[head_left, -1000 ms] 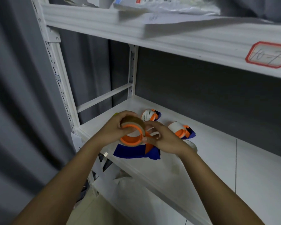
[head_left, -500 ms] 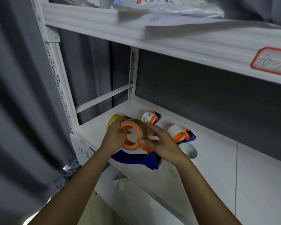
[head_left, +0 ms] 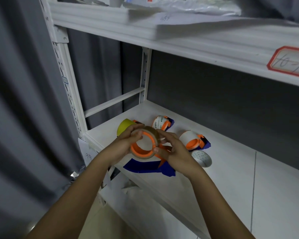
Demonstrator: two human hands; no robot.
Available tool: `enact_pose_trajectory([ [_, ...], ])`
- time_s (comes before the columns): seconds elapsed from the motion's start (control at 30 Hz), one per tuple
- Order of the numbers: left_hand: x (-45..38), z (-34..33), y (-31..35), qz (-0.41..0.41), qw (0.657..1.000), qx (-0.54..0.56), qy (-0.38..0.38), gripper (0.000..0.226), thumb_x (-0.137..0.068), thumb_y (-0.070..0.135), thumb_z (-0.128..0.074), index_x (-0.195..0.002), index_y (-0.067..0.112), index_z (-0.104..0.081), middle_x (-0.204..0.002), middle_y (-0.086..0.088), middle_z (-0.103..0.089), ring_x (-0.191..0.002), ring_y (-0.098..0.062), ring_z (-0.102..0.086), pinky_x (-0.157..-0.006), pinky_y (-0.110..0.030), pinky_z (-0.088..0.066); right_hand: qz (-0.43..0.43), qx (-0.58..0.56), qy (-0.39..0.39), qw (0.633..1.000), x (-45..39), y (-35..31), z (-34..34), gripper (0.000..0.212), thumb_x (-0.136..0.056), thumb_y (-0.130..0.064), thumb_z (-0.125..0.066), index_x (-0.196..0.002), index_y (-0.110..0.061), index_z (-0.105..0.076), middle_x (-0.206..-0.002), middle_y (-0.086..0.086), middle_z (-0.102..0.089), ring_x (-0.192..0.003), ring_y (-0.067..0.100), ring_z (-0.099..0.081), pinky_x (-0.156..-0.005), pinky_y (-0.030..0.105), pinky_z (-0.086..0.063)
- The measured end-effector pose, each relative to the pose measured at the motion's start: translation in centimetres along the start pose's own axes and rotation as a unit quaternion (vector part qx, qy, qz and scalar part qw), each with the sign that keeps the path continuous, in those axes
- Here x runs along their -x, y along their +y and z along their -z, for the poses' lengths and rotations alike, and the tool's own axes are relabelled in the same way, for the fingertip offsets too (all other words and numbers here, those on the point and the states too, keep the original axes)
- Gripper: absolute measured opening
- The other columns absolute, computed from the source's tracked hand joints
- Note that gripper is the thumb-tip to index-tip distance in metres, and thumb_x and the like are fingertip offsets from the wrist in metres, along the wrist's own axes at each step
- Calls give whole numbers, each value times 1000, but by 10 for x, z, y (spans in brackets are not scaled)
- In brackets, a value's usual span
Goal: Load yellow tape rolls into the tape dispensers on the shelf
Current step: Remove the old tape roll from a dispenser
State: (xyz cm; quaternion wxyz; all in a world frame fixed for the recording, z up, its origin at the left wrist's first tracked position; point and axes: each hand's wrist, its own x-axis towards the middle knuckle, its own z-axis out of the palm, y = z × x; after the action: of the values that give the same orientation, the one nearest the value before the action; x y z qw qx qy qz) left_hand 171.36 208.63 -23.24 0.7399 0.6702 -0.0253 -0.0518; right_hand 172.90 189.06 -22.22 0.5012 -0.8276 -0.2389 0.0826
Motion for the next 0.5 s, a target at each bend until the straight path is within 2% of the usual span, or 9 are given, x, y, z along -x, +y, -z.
enact_pose_trajectory([
  [0.13,2,-8,1,-28,998,-49,29,48,-75,47,-56,-120,34,-50,-125,-1,-58,-118,-18,-54,-105,-42,-42,2,12,3,1000,1,3,2,59,-85,-24,-66,-138,-27,-39,-124,-11,-39,-110,1,-44,-97,18,-38],
  [0.23,5,-13,1,-42,996,-69,35,42,-77,47,-56,-117,37,-50,-121,2,-58,-116,-17,-54,-103,-38,-44,4,14,11,1000,4,7,2,58,-84,-26,-68,-135,-30,-41,-114,-17,-41,-106,-2,-47,-89,13,-41],
  [0.33,4,-17,-1,-56,992,-97,56,28,-89,35,-54,-116,40,-48,-118,7,-58,-114,-13,-54,-96,-27,-46,9,20,22,1000,7,9,0,49,-84,-25,-68,-125,-37,-44,-109,-22,-43,-104,-1,-49,-80,10,-43],
  [0.43,5,-19,-3,-57,991,-102,72,25,-92,31,-53,-113,42,-48,-122,4,-56,-114,-14,-53,-96,-28,-45,8,-13,39,999,12,10,-3,44,-83,-23,-69,-114,-42,-43,-109,-23,-47,-101,-9,-49,-71,1,-44],
  [0.5,7,-21,-5,-56,990,-107,78,26,-92,31,-52,-115,42,-48,-124,3,-55,-115,-13,-53,-96,-28,-45,12,-30,48,998,14,11,-5,44,-82,-22,-69,-109,-45,-42,-112,-17,-49,-101,-13,-48,-73,-1,-42],
])
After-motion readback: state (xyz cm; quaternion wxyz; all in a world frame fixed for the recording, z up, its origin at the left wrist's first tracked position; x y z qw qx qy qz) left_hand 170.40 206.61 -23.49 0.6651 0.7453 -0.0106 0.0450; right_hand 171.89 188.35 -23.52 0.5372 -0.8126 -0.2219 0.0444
